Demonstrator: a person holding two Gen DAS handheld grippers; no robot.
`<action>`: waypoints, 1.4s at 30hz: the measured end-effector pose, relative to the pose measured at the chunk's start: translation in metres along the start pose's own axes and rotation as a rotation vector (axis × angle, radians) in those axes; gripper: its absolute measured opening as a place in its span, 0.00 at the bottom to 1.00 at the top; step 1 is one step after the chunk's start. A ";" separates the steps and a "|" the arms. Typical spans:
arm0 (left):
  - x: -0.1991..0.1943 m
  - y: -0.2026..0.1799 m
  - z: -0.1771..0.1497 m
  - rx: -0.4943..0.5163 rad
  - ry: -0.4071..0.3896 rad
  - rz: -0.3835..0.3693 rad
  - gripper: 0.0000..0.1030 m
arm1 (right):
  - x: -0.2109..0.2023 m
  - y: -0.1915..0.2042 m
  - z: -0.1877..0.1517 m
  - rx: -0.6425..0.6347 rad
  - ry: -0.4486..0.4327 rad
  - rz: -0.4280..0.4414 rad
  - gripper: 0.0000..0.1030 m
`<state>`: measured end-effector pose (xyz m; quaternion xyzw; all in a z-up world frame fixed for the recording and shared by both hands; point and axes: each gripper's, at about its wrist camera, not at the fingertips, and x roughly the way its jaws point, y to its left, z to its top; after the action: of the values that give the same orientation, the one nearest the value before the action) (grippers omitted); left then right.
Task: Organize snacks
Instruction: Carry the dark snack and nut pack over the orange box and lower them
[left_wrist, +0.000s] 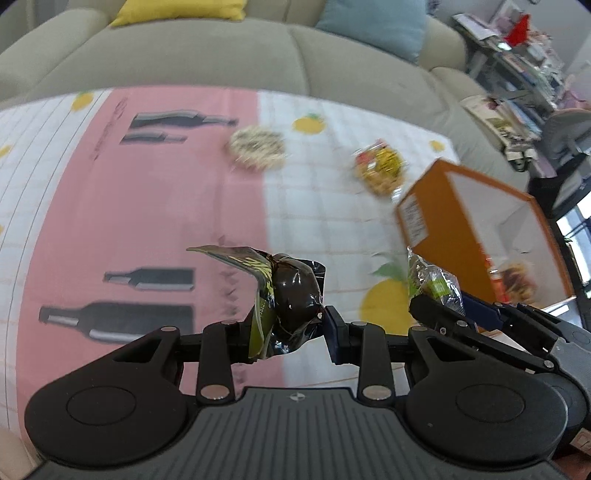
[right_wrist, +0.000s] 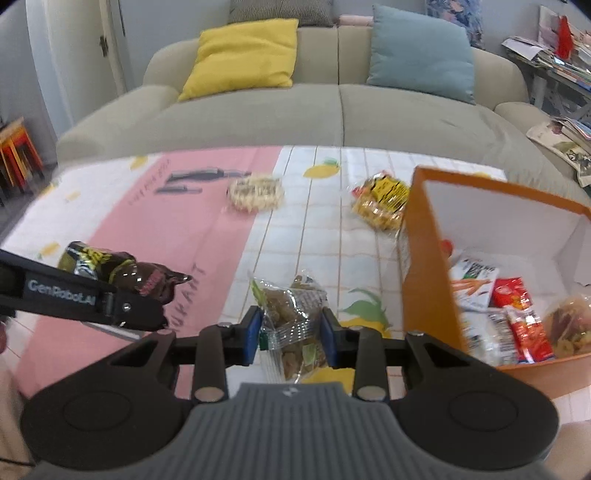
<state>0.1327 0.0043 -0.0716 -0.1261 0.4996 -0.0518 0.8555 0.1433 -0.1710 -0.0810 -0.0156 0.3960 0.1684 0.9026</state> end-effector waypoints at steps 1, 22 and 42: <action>-0.003 -0.008 0.004 0.009 -0.006 -0.010 0.36 | -0.007 -0.005 0.004 0.005 -0.007 0.005 0.31; 0.023 -0.185 0.068 0.256 0.012 -0.186 0.36 | -0.085 -0.195 0.056 0.216 -0.016 -0.129 0.31; 0.132 -0.264 0.065 0.436 0.203 -0.131 0.36 | -0.011 -0.256 0.035 0.088 0.239 -0.287 0.30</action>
<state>0.2643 -0.2677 -0.0821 0.0354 0.5508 -0.2260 0.8027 0.2422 -0.4098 -0.0753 -0.0522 0.5010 0.0174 0.8637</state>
